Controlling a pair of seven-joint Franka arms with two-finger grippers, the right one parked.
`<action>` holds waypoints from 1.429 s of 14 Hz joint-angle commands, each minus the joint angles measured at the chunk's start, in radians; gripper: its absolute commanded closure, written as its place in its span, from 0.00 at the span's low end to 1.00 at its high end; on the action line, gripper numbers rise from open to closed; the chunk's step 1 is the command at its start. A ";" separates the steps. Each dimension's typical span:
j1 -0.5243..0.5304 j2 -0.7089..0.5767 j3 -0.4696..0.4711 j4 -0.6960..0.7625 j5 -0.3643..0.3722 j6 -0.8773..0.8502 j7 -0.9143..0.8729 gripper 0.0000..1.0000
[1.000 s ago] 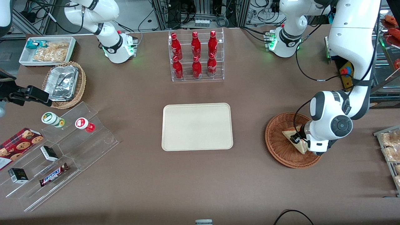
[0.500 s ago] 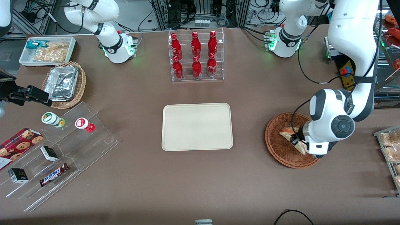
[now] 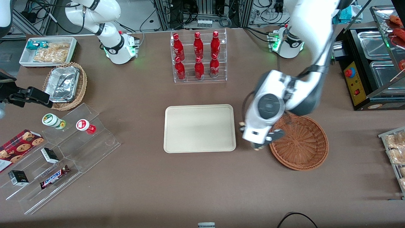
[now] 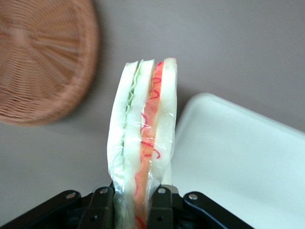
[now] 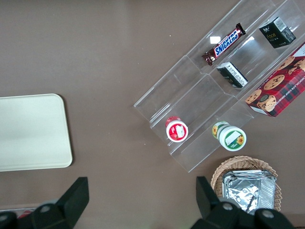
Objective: Place sandwich from basket to tray
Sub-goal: 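Lift the sandwich and carry it over the cream tray, then lower the sandwich onto the tray and open the left gripper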
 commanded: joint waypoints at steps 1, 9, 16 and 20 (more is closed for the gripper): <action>-0.075 0.167 -0.028 0.202 0.002 -0.019 0.051 0.76; -0.178 0.401 -0.121 0.364 0.008 0.081 0.173 0.76; -0.193 0.399 -0.121 0.356 -0.001 0.101 0.161 0.01; -0.169 0.289 -0.114 0.356 0.001 0.021 0.159 0.00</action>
